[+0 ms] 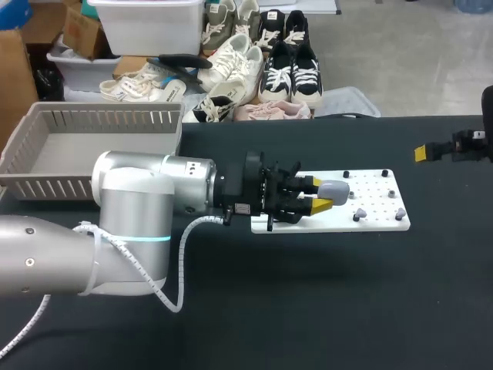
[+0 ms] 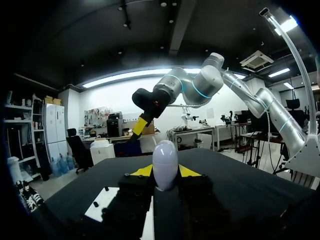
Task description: Pick up each earbud case from the left stands, insert the matching earbuds, close the lid, and place the case in the box.
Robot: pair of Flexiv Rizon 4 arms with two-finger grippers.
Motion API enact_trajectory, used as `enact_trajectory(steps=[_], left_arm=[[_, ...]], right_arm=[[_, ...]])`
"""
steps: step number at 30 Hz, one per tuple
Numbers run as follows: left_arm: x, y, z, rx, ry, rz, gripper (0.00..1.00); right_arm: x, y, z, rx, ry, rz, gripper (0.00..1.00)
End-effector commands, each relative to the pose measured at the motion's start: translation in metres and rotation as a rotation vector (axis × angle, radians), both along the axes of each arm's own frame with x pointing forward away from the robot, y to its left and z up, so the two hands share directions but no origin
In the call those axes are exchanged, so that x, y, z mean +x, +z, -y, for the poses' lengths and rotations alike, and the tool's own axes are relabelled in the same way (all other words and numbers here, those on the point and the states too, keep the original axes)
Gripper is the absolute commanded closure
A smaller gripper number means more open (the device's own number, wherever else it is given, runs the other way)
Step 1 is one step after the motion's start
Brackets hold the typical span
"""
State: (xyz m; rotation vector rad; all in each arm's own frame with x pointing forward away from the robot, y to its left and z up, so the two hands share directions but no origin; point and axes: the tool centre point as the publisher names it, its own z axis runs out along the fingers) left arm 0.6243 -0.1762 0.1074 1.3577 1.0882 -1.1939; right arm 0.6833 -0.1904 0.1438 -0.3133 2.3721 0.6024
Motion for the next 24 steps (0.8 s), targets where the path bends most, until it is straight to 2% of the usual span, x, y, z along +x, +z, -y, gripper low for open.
enact_trajectory(steps=[1, 24], left_arm=[[0.002, -0.002, 0.002, -0.004, 0.01, 0.002, 1.0], [-0.001, -0.007, 0.009, -0.045, 0.0, 0.015, 1.0]], right_arm=[[-0.019, 0.005, -0.006, -0.01, 0.006, 0.01, 0.0], [-0.08, -0.001, -0.045, 0.015, 0.119, 0.014, 0.0]])
